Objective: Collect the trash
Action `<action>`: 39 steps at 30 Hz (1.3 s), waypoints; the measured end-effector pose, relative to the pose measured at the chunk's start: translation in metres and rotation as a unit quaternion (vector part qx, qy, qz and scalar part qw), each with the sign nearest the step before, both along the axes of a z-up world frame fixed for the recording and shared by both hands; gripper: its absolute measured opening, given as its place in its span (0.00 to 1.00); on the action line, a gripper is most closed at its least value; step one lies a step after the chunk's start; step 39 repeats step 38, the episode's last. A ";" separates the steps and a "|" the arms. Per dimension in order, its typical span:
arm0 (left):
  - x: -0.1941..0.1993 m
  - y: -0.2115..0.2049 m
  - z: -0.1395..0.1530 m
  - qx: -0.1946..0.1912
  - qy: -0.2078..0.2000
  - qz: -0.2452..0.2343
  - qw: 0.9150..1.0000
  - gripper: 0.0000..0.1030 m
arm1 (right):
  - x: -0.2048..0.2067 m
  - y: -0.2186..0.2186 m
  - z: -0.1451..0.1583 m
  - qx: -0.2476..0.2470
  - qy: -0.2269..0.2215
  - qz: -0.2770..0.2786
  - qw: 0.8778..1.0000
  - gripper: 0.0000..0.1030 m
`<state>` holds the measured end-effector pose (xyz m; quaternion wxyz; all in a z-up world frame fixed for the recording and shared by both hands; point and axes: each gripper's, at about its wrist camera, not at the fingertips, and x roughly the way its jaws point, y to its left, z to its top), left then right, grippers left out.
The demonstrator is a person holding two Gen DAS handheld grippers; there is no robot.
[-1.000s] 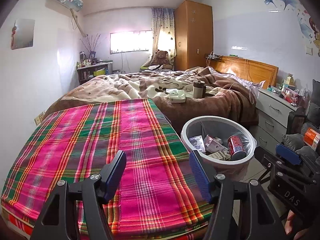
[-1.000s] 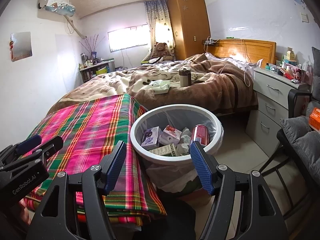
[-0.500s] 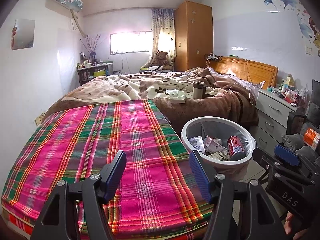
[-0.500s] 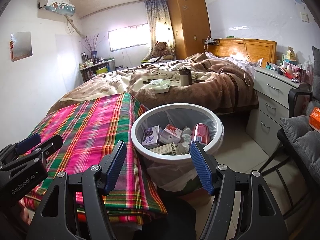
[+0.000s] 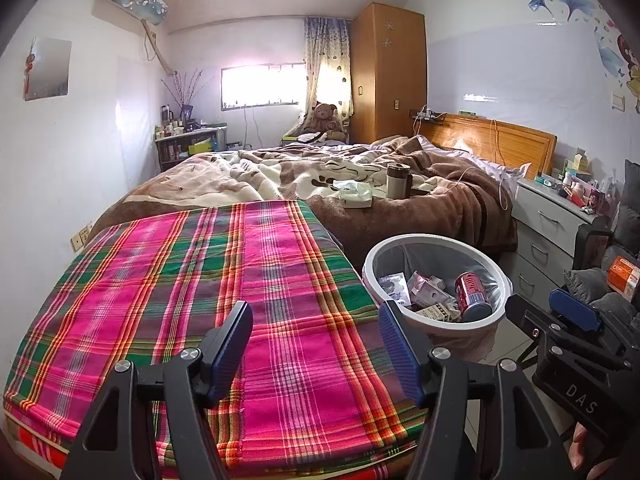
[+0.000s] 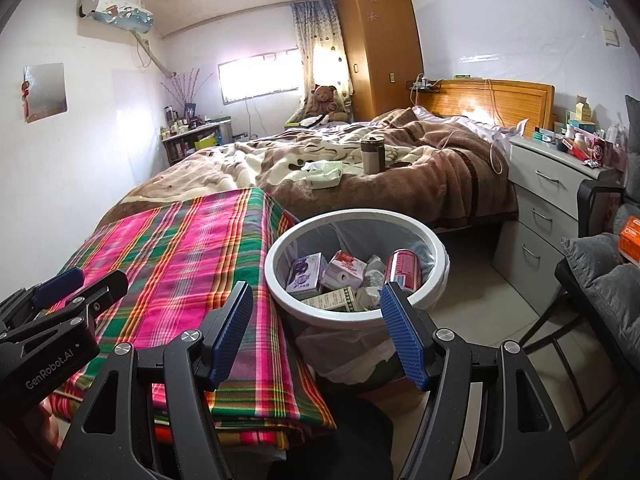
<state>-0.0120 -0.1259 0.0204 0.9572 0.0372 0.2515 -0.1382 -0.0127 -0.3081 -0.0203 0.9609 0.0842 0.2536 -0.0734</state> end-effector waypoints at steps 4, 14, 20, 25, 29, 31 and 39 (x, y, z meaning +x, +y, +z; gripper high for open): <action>0.000 0.000 0.000 0.000 0.000 0.000 1.000 0.63 | 0.000 0.000 0.000 0.000 0.001 0.000 1.000 0.66; 0.000 0.000 0.001 0.000 0.001 0.000 1.000 0.63 | 0.000 0.000 0.001 0.000 -0.001 0.001 1.000 0.66; 0.000 0.001 0.000 0.000 0.000 0.000 1.000 0.63 | 0.000 0.000 0.001 0.000 -0.001 0.001 1.000 0.66; 0.000 0.001 0.000 0.000 0.000 0.001 1.000 0.63 | 0.000 0.000 0.000 -0.001 0.000 0.001 1.000 0.66; 0.000 0.001 0.000 -0.001 0.001 0.000 1.000 0.63 | -0.001 0.001 0.002 -0.001 -0.001 0.000 1.000 0.66; 0.000 0.002 -0.001 -0.001 0.001 0.001 1.000 0.63 | 0.000 0.001 0.002 -0.001 0.000 0.001 1.000 0.66; 0.000 0.003 -0.003 -0.002 0.004 0.002 1.000 0.63 | 0.000 0.000 0.001 -0.001 0.000 0.001 1.000 0.66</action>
